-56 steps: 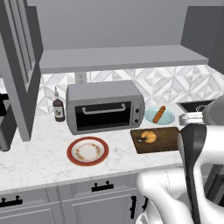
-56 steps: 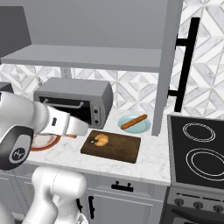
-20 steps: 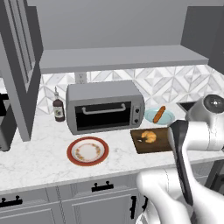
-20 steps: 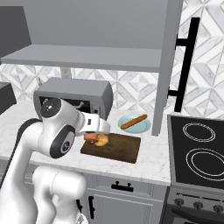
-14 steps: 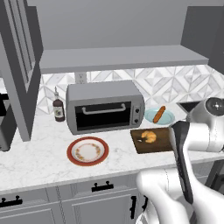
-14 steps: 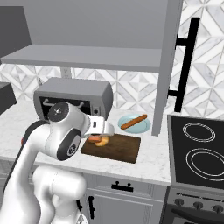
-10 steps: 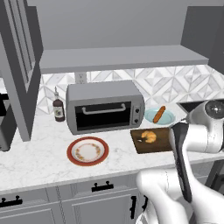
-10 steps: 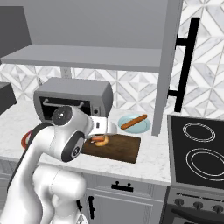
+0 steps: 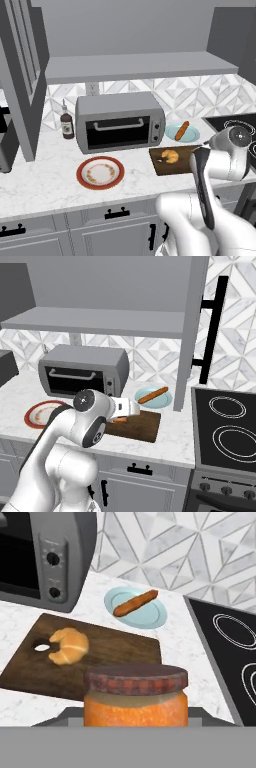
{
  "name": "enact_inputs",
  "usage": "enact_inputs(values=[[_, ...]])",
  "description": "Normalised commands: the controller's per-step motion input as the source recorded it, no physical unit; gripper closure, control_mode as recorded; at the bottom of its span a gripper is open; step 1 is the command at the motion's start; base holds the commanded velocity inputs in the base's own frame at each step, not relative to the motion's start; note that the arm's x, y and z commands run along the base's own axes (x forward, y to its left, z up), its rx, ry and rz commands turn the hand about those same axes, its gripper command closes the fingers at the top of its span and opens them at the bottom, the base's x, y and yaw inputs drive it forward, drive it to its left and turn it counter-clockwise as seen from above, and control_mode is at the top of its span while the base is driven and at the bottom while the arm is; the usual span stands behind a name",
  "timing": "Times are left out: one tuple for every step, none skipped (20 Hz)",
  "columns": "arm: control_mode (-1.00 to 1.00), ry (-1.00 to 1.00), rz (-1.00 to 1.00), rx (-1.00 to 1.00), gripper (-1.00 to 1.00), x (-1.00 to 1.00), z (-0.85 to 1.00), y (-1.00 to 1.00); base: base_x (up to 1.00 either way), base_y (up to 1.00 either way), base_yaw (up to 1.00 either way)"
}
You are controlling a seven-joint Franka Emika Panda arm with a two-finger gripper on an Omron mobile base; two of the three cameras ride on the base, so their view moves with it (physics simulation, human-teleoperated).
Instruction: From the different types of pastries on the counter, select a croissant and place it on the cutting board. Then retrieve a jar of jam from the cabinet and place it alongside the croissant on the cutting board.
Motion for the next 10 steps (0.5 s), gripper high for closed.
enact_inputs(values=[[-1.00,-0.18,0.00,-0.07,1.00,0.14,-1.00,0.11,0.00,0.00,0.00],[-1.00,-0.18,0.00,-0.09,1.00,0.20,-1.00,0.18,0.00,0.00,0.00],[-1.00,-0.18,0.00,-0.08,1.00,0.22,-1.00,0.15,0.00,0.00,0.00],[-1.00,-0.19,0.00,-0.08,1.00,0.24,-1.00,0.14,0.00,0.00,0.00],[-1.00,-0.23,0.00,-0.09,1.00,0.29,-1.00,0.14,0.00,0.00,0.00],[-1.00,-0.23,0.00,-0.09,1.00,0.40,-1.00,0.17,0.00,0.00,0.00],[-1.00,-0.25,0.00,-0.10,1.00,0.40,-1.00,0.17,0.00,0.00,0.00],[-1.00,-0.26,0.00,-0.10,1.00,0.44,-1.00,0.19,0.00,0.00,0.00],[-1.00,-0.25,0.00,-0.09,1.00,0.46,-0.97,0.17,0.00,0.00,0.00],[-1.00,-0.25,0.00,-0.09,1.00,0.46,-0.99,0.16,0.00,0.00,0.00]])
